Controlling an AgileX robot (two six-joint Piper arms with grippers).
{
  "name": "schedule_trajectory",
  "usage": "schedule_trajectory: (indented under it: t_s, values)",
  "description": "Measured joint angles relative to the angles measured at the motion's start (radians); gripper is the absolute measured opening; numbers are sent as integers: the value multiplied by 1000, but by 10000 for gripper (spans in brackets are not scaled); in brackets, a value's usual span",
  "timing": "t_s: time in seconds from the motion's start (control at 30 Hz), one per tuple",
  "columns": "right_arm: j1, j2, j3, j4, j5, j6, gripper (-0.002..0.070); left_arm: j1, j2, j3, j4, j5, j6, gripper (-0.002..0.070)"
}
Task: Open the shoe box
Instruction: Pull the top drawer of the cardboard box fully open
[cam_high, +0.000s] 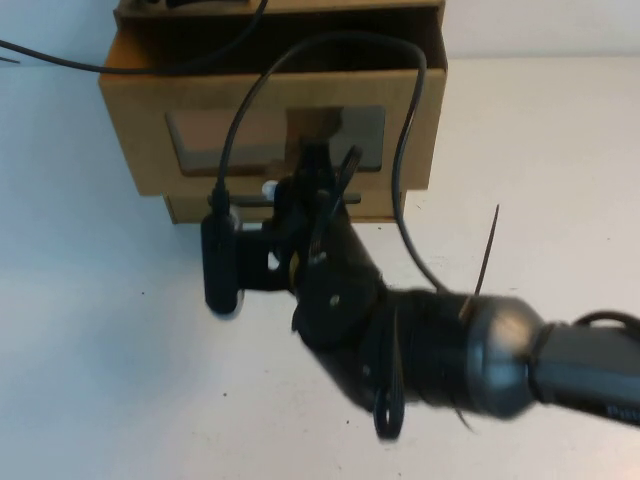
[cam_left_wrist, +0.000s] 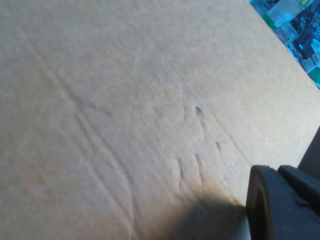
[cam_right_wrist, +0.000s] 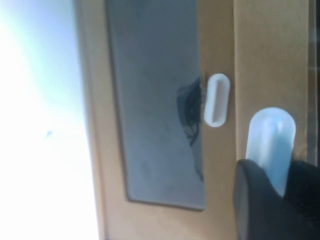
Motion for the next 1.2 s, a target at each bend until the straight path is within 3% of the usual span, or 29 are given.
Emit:
schedule_trajectory:
  t_s: [0.13,0.3,0.53,0.67,0.77,0.97,1.2]
  values:
    - [70,-38,48,32,58,24,94,0,0,0,0,0,0,-4]
    - [142,-96,121,94,71,35,1,0,2,0,0,0,0,-4]
    - [187,-141,188,173,86,41,-10,0,2,0,0,0,0,-4]
    - [189,-141,193,98,145,122,-8,0,2,0,0,0,-2,-4]
    - [189,-144,172,46,182,150,32,0,2,0,-1,0,-2,-4]
    - [175,-144,149,25,142,152,244,0,2,0,-3,0,-2,-4]
    - [133,-82,149,22,132,93,270,0,2,0,-4,0,-2,-4]
